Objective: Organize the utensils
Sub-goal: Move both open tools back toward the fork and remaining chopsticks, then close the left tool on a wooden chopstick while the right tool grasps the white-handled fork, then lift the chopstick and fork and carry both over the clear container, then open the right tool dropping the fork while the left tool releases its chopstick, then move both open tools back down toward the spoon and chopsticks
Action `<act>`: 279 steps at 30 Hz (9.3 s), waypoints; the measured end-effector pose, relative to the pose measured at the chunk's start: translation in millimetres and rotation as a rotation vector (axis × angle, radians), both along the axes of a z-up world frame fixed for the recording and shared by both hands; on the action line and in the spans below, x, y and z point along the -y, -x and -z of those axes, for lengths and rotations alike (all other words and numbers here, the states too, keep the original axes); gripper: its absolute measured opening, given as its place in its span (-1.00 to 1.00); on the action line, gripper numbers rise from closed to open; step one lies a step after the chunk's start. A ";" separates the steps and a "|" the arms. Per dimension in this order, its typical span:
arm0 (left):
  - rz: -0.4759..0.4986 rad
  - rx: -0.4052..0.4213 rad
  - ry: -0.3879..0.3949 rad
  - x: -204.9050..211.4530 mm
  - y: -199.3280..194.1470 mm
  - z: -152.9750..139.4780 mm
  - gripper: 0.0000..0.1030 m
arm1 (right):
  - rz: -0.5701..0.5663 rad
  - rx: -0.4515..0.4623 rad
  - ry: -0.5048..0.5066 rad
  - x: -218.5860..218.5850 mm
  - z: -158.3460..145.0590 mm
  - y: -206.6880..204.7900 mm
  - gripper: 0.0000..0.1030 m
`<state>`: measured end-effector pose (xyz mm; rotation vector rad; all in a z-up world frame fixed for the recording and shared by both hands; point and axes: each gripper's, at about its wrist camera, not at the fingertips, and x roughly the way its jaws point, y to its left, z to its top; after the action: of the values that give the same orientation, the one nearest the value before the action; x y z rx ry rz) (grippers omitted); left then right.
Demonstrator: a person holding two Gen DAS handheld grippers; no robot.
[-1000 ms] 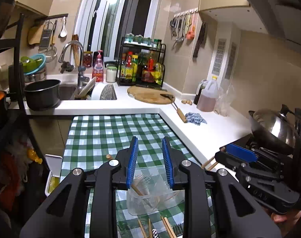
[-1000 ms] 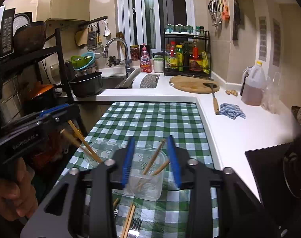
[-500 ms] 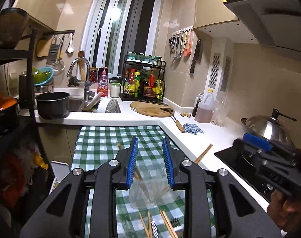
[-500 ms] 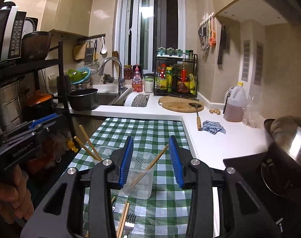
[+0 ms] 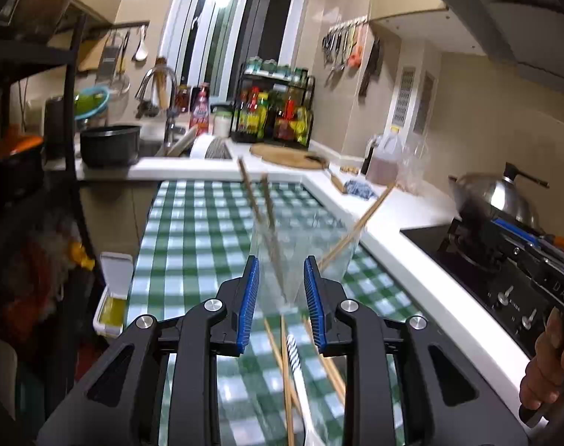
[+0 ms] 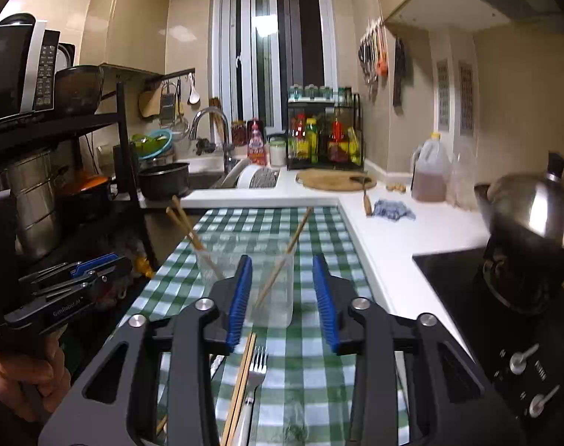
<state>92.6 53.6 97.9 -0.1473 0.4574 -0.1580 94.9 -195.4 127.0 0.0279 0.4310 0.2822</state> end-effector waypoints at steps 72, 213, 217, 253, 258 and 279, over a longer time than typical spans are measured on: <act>-0.101 -0.356 -0.140 29.9 54.7 146.0 -0.86 | 0.019 -0.422 0.057 12.3 189.2 20.3 -0.61; 0.019 -0.025 0.065 -5.2 -129.5 -127.2 -0.88 | -0.109 -0.032 -0.068 -47.9 -54.0 -178.8 -0.68; 0.030 -0.069 0.051 -4.0 -141.1 -104.4 -0.87 | -0.124 -0.077 -0.069 -49.1 -33.1 -186.6 -0.68; -0.037 0.027 -0.015 7.3 -45.5 -82.2 -0.62 | -0.027 0.090 0.020 -25.2 -50.7 -76.2 -0.37; -0.043 0.006 -0.019 9.3 -14.8 -57.2 -0.62 | -0.030 0.087 -0.005 -15.8 -35.2 -34.0 -0.33; -0.109 -0.183 0.040 -8.1 59.8 58.3 -0.71 | -0.025 -0.220 -0.007 -3.9 106.7 36.8 -0.35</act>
<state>32.7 61.7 39.6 -0.2261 0.6273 -0.0470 58.1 -191.5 20.3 0.0603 0.6494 0.3065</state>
